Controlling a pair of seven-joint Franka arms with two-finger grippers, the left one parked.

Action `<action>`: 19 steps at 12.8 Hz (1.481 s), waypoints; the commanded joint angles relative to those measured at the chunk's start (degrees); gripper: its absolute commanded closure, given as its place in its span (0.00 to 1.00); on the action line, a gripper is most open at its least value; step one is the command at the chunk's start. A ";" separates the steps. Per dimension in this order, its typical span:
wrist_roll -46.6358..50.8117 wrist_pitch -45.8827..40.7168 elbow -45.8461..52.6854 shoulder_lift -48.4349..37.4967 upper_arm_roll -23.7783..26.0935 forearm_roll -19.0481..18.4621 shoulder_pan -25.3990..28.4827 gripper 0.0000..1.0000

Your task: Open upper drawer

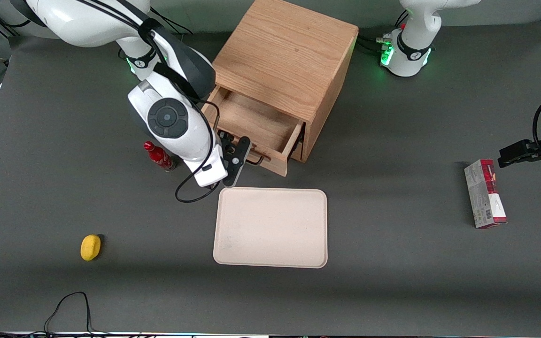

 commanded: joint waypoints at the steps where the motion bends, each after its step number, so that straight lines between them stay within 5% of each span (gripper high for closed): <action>1: -3.96 -0.32 4.86 2.40 -1.51 -1.77 0.25 0.00; 12: -5.63 -0.85 15.77 -0.83 -7.76 -3.45 -3.16 0.00; 14: -3.64 -7.31 15.16 -5.23 -8.55 0.84 -6.42 0.00; 16: 6.96 -16.02 14.02 -10.49 -15.20 4.71 -6.08 0.00; 19: 15.70 -15.63 0.70 -22.79 -23.20 9.02 -5.99 0.00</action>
